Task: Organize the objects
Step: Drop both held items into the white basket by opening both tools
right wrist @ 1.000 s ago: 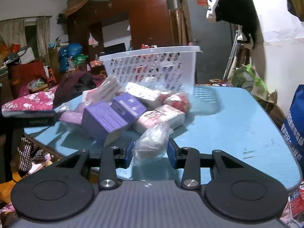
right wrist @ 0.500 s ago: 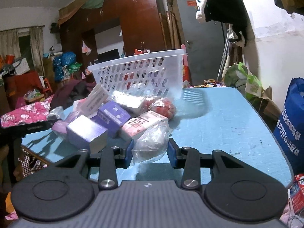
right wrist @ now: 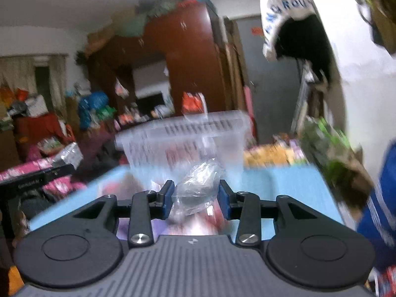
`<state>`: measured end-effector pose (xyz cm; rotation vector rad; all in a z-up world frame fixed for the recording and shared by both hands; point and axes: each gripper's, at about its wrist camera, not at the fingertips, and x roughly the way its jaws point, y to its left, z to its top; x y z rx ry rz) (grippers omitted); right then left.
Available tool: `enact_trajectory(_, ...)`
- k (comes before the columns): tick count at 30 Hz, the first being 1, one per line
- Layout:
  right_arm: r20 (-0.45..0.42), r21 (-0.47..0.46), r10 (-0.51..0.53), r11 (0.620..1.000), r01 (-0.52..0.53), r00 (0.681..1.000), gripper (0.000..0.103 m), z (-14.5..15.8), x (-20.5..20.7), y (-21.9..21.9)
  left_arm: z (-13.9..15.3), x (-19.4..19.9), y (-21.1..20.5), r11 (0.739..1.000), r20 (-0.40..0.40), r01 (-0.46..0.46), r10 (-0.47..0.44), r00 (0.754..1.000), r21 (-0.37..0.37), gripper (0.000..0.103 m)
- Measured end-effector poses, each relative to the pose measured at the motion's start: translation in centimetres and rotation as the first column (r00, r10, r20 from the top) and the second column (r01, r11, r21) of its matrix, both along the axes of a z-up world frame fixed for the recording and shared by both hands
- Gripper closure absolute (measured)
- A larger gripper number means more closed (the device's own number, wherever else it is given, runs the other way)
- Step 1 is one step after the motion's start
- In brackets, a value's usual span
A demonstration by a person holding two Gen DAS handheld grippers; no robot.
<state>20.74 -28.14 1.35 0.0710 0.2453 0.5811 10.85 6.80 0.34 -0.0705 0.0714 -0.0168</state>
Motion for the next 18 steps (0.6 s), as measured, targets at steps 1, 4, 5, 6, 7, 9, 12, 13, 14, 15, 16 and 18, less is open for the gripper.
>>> enact_trajectory(1, 0.027, 0.004, 0.013, 1.000, -0.013, 1.000, 0.061, 1.5, 1.1, 0.6, 1.3, 1.0, -0.1, 1.000, 0.019, 0.007, -0.007, 1.000, 0.009, 0.060)
enact_trajectory(4, 0.075, -0.030, 0.017, 0.999, -0.015, 0.997, 0.061, 5.2, 5.1, 3.3, 5.4, 5.4, -0.4, 0.998, 0.036, 0.065, -0.065, 0.997, 0.011, 0.060)
enact_trajectory(5, 0.064, -0.035, 0.028, 0.999, -0.026, 0.998, 0.061, 6.1, 6.7, 4.2, 6.4, 7.1, -0.6, 0.997, 0.025, 0.076, -0.076, 0.997, 0.008, 0.060)
enact_trajectory(6, 0.045, -0.032, 0.043, 0.999, -0.041, 0.998, 0.061, 6.8, 8.4, 5.0, 7.3, 8.8, -0.9, 0.996, 0.000, 0.090, -0.090, 0.996, 0.012, 0.060)
enact_trajectory(7, 0.030, -0.042, 0.048, 0.998, -0.047, 0.998, 0.061, 7.4, 10.1, 6.0, 7.9, 10.4, -1.1, 0.994, -0.015, 0.108, -0.108, 0.994, -0.004, 0.060)
enact_trajectory(9, 0.020, -0.096, 0.023, 0.995, -0.021, 1.000, 0.061, 7.6, 12.4, 7.8, 8.3, 13.1, -1.8, 0.993, -0.061, 0.116, -0.115, 0.991, 0.009, 0.060)
enact_trajectory(12, -0.016, -0.142, 0.007, 0.990, -0.009, 1.000, 0.041, 6.8, 14.7, 9.3, 7.0, 16.7, -2.3, 0.987, -0.169, 0.161, -0.158, 0.973, 0.007, 0.049)
enact_trajectory(13, -0.024, -0.141, -0.010, 0.990, 0.006, 1.000, 0.020, 6.3, 14.8, 9.4, 6.5, 17.2, -2.3, 0.986, -0.193, 0.165, -0.162, 0.968, 0.002, 0.039)
enact_trajectory(14, -0.032, -0.145, -0.016, 0.989, 0.011, 0.999, 0.005, 6.0, 14.7, 9.3, 6.0, 17.4, -2.1, 0.988, -0.203, 0.156, -0.154, 0.967, -0.009, 0.036)
enact_trajectory(15, -0.027, -0.145, -0.015, 0.989, 0.011, 1.000, 0.005, 5.8, 14.2, 8.9, 5.6, 17.0, -1.8, 0.988, -0.198, 0.153, -0.154, 0.968, -0.022, 0.035)
enact_trajectory(16, -0.015, -0.140, -0.016, 0.990, 0.014, 1.000, 0.005, 5.6, 13.4, 8.2, 5.3, 16.1, -1.3, 0.987, -0.187, 0.155, -0.158, 0.970, -0.031, 0.035)
enact_trajectory(18, -0.018, -0.127, -0.025, 0.992, 0.022, 1.000, 0.001, 5.1, 11.2, 6.3, 4.5, 13.4, -0.3, 0.986, -0.164, 0.164, -0.169, 0.972, -0.044, 0.029)
